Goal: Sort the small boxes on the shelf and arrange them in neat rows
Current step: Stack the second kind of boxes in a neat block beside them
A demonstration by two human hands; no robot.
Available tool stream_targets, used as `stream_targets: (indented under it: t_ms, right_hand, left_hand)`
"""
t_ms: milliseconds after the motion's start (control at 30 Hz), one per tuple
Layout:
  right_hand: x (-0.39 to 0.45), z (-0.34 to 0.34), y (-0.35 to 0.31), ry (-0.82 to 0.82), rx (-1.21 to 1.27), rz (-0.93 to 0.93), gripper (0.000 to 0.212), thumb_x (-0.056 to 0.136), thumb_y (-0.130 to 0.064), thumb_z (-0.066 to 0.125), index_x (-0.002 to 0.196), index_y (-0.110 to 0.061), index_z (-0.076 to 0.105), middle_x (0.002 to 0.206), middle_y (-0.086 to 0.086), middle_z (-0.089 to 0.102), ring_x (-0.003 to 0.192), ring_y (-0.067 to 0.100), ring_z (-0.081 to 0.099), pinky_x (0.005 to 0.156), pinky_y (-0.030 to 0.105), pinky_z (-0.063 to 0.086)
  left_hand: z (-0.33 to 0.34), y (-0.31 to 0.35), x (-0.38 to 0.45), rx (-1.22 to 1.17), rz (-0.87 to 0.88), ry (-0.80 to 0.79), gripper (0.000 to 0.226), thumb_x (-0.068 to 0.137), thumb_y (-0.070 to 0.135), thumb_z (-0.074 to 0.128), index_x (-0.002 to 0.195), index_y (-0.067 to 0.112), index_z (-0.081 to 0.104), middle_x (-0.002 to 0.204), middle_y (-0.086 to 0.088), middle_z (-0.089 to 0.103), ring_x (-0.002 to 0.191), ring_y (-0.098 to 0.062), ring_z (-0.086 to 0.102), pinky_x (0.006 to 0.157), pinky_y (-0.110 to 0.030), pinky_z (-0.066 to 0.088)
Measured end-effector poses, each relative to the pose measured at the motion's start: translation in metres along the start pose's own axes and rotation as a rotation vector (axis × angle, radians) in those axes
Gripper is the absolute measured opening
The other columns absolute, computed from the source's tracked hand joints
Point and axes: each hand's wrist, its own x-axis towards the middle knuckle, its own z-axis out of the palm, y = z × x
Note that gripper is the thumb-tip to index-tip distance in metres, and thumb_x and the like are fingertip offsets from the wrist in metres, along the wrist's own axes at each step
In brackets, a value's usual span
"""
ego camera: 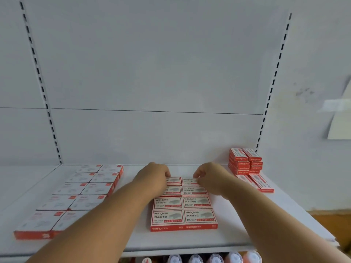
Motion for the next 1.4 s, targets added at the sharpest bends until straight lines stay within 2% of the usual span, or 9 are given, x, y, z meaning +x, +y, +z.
stream_targets:
  t_ms: [500,633,833,933,1000,1133,1267,1333,1400]
  right_hand:
    - [-0.006,0.003,0.001,0.016,-0.111,-0.073,0.026,0.094,-0.028,0.056,0.118,-0.023,0.065,0.117,-0.003,0.063,0.099,0.016,0.061,0.087,0.030,0.053]
    - [-0.011,-0.008,0.013,0.092,-0.094,-0.132,0.031,0.095,-0.029,0.054,0.126,-0.024,0.059,0.122,-0.002,0.058,0.099,0.016,0.057,0.075,0.024,0.046]
    - [-0.020,-0.052,0.051,0.211,-0.069,-0.159,0.021,0.092,-0.024,0.056,0.110,-0.024,0.066,0.102,-0.006,0.066,0.084,0.013,0.058,0.069,0.021,0.043]
    - [-0.028,-0.075,0.085,0.233,-0.066,-0.139,0.009,0.087,-0.022,0.061,0.087,-0.029,0.066,0.077,-0.014,0.060,0.070,0.008,0.053,0.057,0.017,0.038]
    - [-0.031,-0.088,0.110,0.246,-0.040,-0.113,0.012,0.084,-0.020,0.064,0.076,-0.029,0.063,0.071,-0.012,0.058,0.065,0.007,0.053,0.052,0.017,0.039]
    - [-0.034,-0.105,0.145,0.200,-0.100,-0.045,0.007,0.086,-0.032,0.066,0.085,-0.025,0.066,0.084,-0.005,0.065,0.082,0.018,0.063,0.063,0.024,0.045]
    - [-0.041,-0.109,0.155,0.062,-0.185,-0.064,0.031,0.093,-0.038,0.057,0.116,-0.016,0.062,0.117,0.006,0.065,0.108,0.025,0.060,0.078,0.024,0.043]
    - [-0.040,-0.111,0.158,0.021,-0.144,-0.074,0.034,0.094,-0.038,0.057,0.119,-0.015,0.062,0.120,0.006,0.064,0.110,0.025,0.059,0.079,0.023,0.042]
    - [-0.035,-0.111,0.161,-0.015,-0.112,-0.096,0.024,0.093,-0.034,0.060,0.110,-0.019,0.064,0.111,0.006,0.065,0.099,0.025,0.060,0.075,0.024,0.042]
  left_hand:
    - [-0.001,0.004,-0.007,0.056,0.000,0.020,0.026,0.093,0.017,0.056,0.112,0.029,0.069,0.115,0.003,0.059,0.095,-0.019,0.063,0.084,-0.032,0.055]
    - [-0.005,0.013,-0.009,0.167,0.025,0.109,0.031,0.092,0.018,0.055,0.120,0.029,0.063,0.119,0.001,0.056,0.104,-0.021,0.058,0.088,-0.033,0.051]
    - [0.001,0.068,-0.001,0.078,0.175,0.157,0.022,0.091,0.021,0.057,0.108,0.032,0.065,0.111,0.006,0.056,0.102,-0.017,0.056,0.087,-0.032,0.050]
    - [0.009,0.107,0.002,0.038,0.245,0.112,0.021,0.092,0.023,0.055,0.105,0.031,0.068,0.108,0.006,0.059,0.101,-0.018,0.059,0.086,-0.029,0.049]
    - [0.018,0.132,0.003,0.018,0.257,0.072,0.021,0.092,0.023,0.054,0.106,0.029,0.069,0.109,0.005,0.061,0.101,-0.018,0.060,0.086,-0.028,0.049]
    - [0.035,0.178,0.013,-0.018,0.218,0.012,0.019,0.092,0.025,0.056,0.107,0.028,0.067,0.112,0.004,0.065,0.100,-0.018,0.061,0.085,-0.028,0.050]
    - [0.060,0.211,0.021,0.100,0.090,-0.062,0.035,0.091,0.050,0.052,0.110,0.023,0.065,0.108,-0.003,0.068,0.096,-0.024,0.063,0.081,-0.031,0.050]
    - [0.073,0.217,0.026,0.132,0.009,-0.086,0.048,0.079,0.063,0.052,0.109,0.028,0.065,0.106,0.000,0.070,0.092,-0.024,0.064,0.082,-0.032,0.052]
    - [0.081,0.220,0.029,0.132,-0.056,-0.085,0.052,0.070,0.066,0.057,0.109,0.032,0.065,0.106,0.003,0.070,0.092,-0.023,0.065,0.085,-0.035,0.054]
